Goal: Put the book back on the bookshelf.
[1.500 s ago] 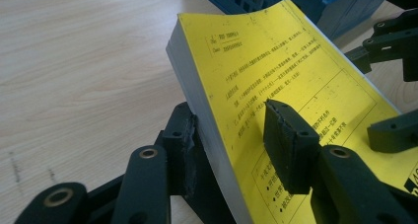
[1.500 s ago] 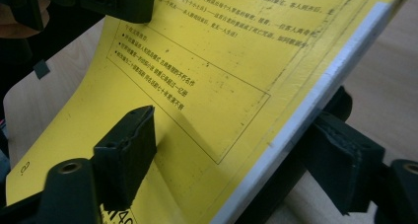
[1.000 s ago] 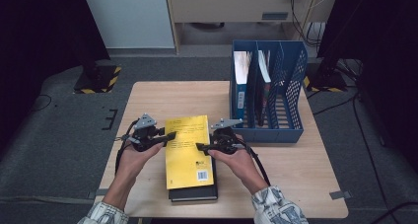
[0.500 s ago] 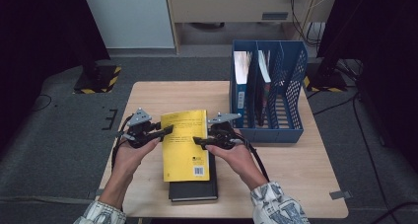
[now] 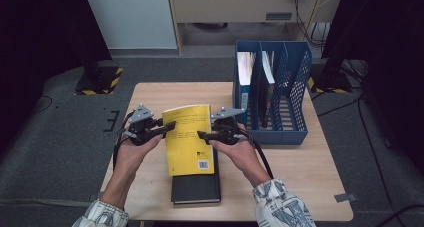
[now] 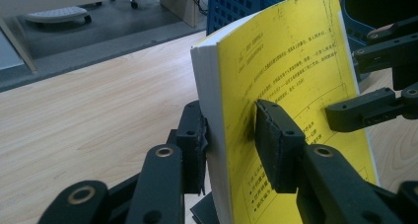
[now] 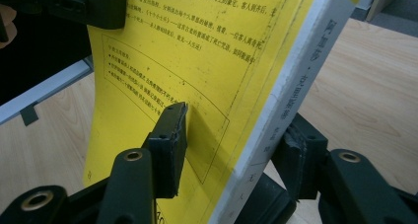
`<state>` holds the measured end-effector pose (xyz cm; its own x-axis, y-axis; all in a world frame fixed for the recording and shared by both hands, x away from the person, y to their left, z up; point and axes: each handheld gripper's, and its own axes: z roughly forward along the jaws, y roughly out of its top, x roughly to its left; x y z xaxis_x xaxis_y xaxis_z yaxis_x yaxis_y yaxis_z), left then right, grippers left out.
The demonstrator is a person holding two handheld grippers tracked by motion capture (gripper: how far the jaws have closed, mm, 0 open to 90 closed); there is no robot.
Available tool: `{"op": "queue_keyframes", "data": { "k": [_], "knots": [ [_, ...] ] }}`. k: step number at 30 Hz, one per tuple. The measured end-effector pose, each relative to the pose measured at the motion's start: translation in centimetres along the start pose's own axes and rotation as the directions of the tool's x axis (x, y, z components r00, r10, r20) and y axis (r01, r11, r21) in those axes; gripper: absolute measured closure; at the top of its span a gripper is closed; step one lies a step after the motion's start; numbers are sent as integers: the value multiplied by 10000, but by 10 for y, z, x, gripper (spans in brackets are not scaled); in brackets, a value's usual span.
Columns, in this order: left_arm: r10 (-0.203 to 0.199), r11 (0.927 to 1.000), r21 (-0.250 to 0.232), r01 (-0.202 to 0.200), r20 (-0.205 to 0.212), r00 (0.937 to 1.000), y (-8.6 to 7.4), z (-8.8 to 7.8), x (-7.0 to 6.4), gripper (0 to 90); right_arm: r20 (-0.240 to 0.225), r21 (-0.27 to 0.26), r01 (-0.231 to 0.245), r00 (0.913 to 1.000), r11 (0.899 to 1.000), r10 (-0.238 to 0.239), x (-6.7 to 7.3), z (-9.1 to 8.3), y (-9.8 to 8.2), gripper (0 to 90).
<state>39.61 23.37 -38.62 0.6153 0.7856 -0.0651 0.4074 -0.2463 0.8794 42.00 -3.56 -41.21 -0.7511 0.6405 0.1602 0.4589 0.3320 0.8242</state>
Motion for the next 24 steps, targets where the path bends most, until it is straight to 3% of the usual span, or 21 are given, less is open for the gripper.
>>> {"op": "queue_keyframes", "data": {
  "k": [10, 24],
  "knots": [
    [45, 9997, -230, -48, -140, 9999, 8, -3, 0, 657, 332, -256, 297, 9990, 9992, -288, 0, -4, 11, 551],
    [224, 9989, -403, -237, -348, 9991, 19, -1, -2, 665, 792, -461, 357, 9963, 9983, -320, -4, -7, 20, 580]
  ]
}}
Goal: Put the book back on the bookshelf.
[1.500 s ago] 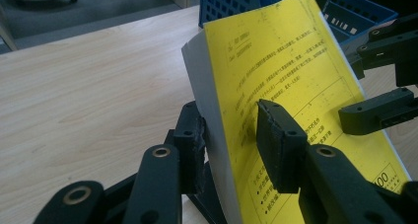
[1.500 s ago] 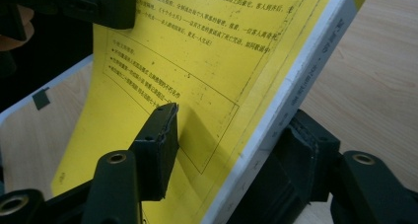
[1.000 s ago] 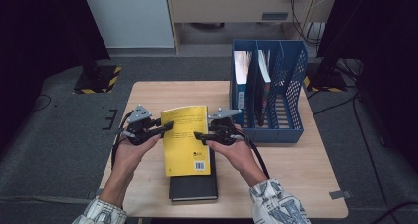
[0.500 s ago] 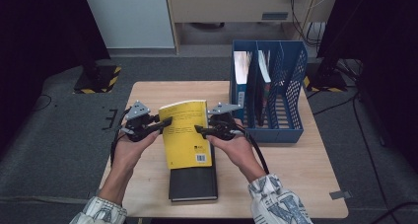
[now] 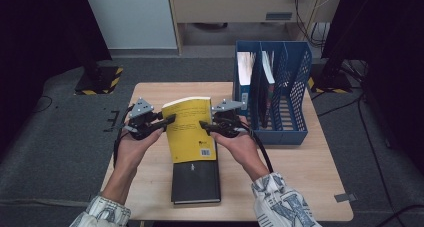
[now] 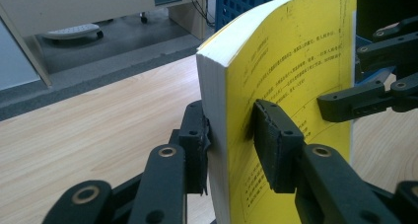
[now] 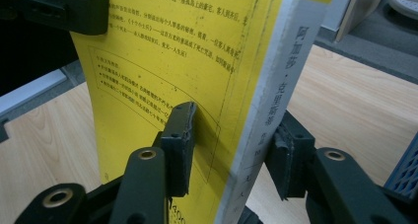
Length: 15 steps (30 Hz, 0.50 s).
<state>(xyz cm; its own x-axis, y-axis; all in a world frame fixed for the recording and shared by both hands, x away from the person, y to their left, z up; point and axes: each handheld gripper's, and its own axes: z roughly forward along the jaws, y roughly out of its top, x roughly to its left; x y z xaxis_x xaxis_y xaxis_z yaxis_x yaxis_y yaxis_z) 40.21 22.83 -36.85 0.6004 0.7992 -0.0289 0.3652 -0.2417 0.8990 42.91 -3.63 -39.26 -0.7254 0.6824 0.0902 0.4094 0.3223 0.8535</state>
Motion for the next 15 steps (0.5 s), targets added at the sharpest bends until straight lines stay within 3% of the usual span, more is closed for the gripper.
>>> {"op": "queue_keyframes", "data": {
  "k": [15],
  "knots": [
    [207, 9998, -53, -208, -176, 9996, 11, 3, 1, 667, 305, -182, 85, 9995, 9998, -80, -6, 4, 8, 586]
  ]
}}
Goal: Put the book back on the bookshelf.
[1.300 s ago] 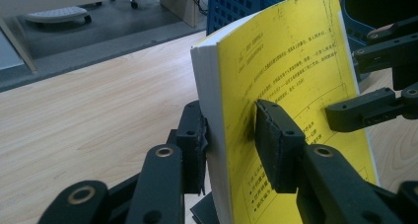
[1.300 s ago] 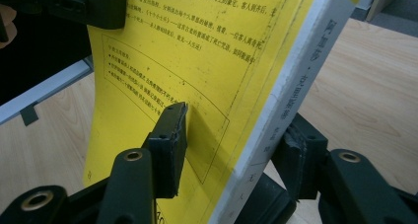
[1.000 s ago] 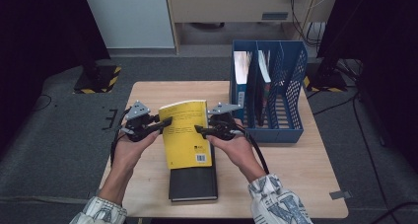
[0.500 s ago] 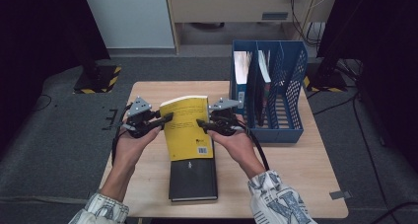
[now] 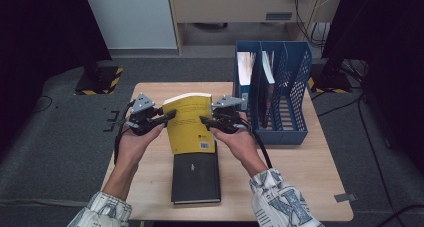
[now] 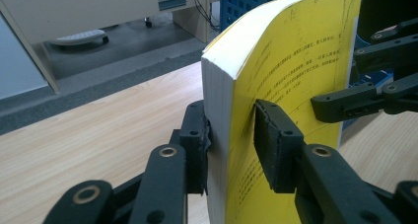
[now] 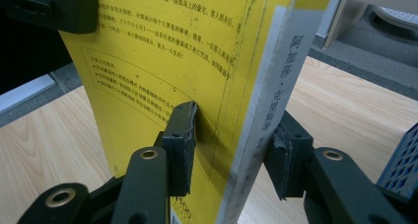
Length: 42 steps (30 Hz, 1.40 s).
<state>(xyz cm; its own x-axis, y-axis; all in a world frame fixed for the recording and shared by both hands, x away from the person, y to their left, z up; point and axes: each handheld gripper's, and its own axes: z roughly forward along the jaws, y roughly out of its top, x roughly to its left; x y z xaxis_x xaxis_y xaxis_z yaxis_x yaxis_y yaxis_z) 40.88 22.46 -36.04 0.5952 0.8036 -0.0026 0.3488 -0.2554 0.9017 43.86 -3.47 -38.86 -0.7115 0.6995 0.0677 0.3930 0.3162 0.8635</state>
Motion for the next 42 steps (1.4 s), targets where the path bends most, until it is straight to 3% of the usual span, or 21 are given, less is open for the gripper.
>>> {"op": "queue_keyframes", "data": {
  "k": [6, 21, 30, 42],
  "knots": [
    [7, 10000, -56, -6, 85, 10000, -2, -2, 0, 653, -99, 4, 72, 9999, 10000, -72, 1, -3, -1, 586],
    [4, 9986, -520, 2, 112, 9999, -12, -7, -10, 447, -330, -170, 631, 9974, 9979, -637, 20, -26, -15, 615],
    [70, 9978, -659, -47, 344, 9994, -20, -12, -13, 394, -609, -387, 753, 9951, 9964, -776, 29, -37, -24, 657],
    [8, 9994, -356, 12, 554, 9985, -42, -11, -19, 373, -1003, -337, 1090, 9886, 9935, -1119, 43, -43, -30, 653]
  ]
}}
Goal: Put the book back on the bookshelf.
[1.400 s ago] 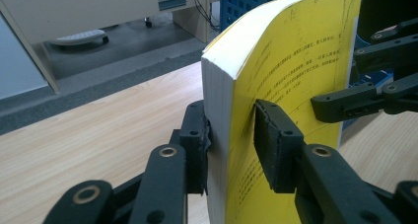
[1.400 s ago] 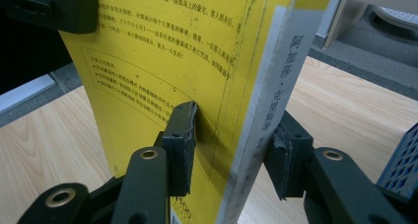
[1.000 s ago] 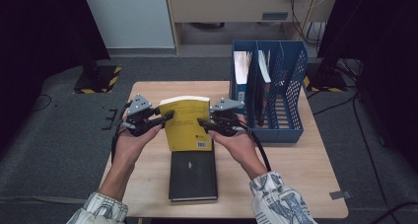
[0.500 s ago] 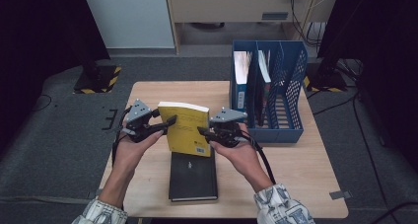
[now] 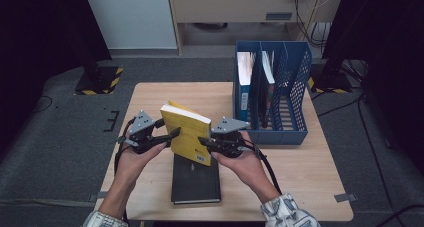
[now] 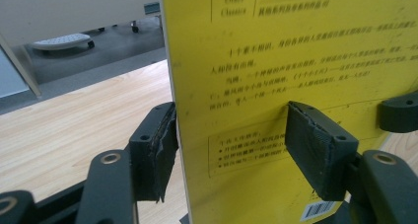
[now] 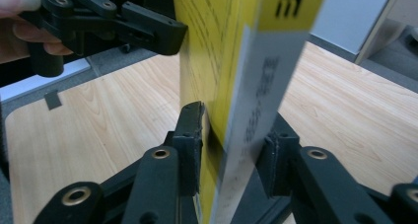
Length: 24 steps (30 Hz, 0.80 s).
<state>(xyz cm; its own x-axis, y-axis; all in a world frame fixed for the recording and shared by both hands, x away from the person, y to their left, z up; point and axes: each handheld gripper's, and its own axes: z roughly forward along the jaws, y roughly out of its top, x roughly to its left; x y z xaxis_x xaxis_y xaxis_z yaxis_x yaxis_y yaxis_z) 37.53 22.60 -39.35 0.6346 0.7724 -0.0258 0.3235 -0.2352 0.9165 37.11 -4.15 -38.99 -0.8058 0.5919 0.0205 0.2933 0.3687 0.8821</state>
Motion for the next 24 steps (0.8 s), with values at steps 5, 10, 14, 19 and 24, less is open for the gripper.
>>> {"op": "queue_keyframes", "data": {
  "k": [5, 10, 14, 19, 24],
  "knots": [
    [43, 10000, 90, -43, -2, 10000, -6, 0, -2, 378, -273, -31, 167, 9995, 9999, -167, 6, 5, 4, 609],
    [-38, 9998, 191, 38, 32, 10000, -11, 1, -2, 383, -375, -105, 241, 9990, 9997, -245, 7, 9, 9, 600],
    [-32, 9997, 250, 32, -1, 10000, -12, 2, -2, 385, -501, -189, 291, 9983, 9994, -301, 6, 10, 15, 600],
    [-89, 9997, 206, 90, -23, 10000, -14, 3, -3, 385, -590, -261, 390, 9974, 9989, -405, 5, 12, 27, 617],
    [-93, 9996, 249, 94, -36, 10000, -15, 4, -3, 383, -637, -338, 333, 9973, 9989, -354, 3, 15, 34, 653]
  ]
}}
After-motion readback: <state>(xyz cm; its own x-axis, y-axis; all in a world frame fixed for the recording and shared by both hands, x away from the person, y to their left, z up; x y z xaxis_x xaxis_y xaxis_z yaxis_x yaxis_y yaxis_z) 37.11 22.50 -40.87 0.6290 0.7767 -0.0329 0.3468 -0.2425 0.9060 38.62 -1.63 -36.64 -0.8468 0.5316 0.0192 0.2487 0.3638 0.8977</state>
